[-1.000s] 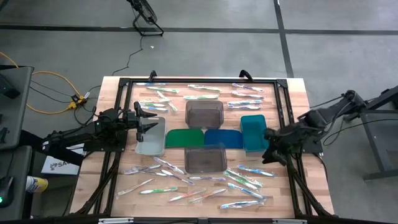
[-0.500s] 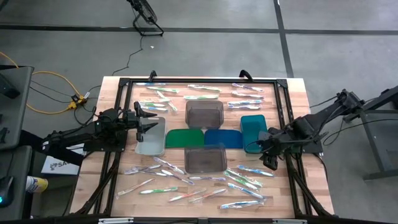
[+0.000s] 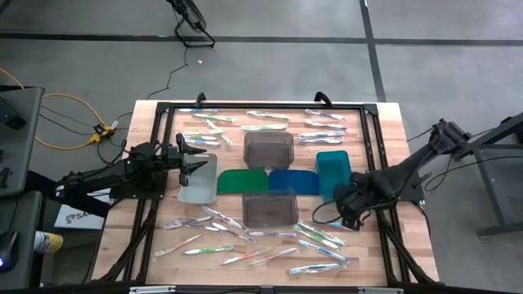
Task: Pick & Place Toothbrushes
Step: Put the blue toothbrush into the blue bin
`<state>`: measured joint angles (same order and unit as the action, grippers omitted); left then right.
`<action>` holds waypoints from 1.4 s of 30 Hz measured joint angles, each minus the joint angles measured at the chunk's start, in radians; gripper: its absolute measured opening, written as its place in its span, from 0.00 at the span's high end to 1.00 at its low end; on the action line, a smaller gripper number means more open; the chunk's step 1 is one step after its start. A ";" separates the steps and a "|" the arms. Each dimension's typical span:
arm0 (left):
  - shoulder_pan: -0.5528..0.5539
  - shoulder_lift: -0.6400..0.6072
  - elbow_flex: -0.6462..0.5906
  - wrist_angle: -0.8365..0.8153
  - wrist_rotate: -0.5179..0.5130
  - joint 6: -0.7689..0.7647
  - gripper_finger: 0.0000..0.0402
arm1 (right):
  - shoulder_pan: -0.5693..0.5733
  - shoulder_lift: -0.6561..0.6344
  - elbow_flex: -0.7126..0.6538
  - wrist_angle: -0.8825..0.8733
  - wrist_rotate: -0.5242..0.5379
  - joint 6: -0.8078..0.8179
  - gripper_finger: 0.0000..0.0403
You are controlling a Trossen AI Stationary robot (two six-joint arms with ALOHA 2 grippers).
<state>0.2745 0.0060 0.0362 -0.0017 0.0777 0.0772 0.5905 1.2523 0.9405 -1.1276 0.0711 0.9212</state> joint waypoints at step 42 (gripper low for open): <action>0.000 0.000 0.000 0.000 0.000 0.000 0.53 | 0.240 0.162 -0.290 0.455 0.004 0.127 0.56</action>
<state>0.2745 0.0060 0.0364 -0.0017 0.0777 0.0772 0.8307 1.4141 0.6506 -0.6726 0.0747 1.0486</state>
